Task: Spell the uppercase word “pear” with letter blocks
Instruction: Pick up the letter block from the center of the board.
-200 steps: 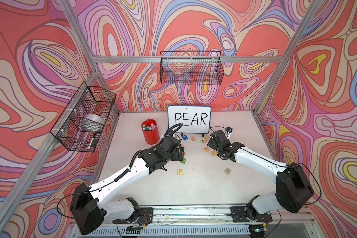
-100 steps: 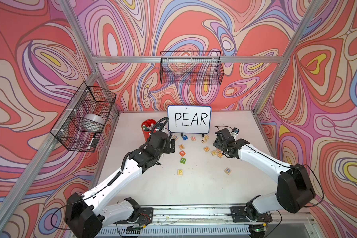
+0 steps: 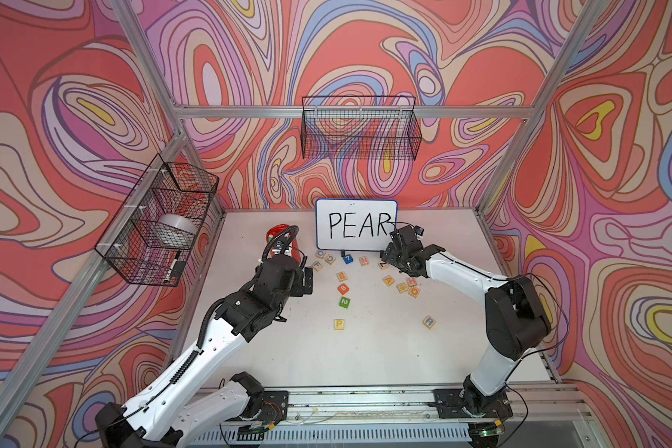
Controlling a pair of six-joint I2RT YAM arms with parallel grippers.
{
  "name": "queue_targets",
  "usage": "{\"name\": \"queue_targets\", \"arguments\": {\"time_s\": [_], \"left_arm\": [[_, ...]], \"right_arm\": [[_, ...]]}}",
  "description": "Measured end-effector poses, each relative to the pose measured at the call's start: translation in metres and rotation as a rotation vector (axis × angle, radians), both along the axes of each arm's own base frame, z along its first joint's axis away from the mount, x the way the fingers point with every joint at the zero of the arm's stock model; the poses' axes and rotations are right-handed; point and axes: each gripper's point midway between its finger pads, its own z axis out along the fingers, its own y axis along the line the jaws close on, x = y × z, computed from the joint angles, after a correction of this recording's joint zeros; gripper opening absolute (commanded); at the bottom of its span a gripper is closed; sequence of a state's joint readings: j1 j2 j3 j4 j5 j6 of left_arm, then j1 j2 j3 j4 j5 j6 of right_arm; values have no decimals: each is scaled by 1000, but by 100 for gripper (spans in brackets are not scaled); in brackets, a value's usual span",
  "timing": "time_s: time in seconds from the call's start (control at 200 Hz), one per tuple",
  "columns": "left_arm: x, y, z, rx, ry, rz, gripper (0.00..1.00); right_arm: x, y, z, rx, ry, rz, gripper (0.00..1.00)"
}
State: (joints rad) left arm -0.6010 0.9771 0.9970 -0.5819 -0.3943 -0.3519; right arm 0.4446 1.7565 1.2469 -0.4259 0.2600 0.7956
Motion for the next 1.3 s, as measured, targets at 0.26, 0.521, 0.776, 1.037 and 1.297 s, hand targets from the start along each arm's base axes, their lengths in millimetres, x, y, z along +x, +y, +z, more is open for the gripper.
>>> {"name": "queue_targets", "arguments": {"time_s": [0.26, 0.521, 0.776, 1.037, 1.297], "left_arm": [[13, -2, 35, 29, -100, -13, 100], [39, 21, 23, -16, -119, 51, 100], [40, 7, 13, -113, -78, -58, 100], [42, -17, -7, -157, 4, -162, 100], [39, -27, -7, -187, 18, -211, 100]], "right_arm": [[5, 28, 10, 28, -57, 106, 86], [-11, 60, 8, 8, -69, 207, 87], [-12, 52, 3, -14, -63, 186, 87], [-16, 39, -2, -66, -43, 150, 88], [-20, 32, -2, -79, -38, 128, 88]]}}
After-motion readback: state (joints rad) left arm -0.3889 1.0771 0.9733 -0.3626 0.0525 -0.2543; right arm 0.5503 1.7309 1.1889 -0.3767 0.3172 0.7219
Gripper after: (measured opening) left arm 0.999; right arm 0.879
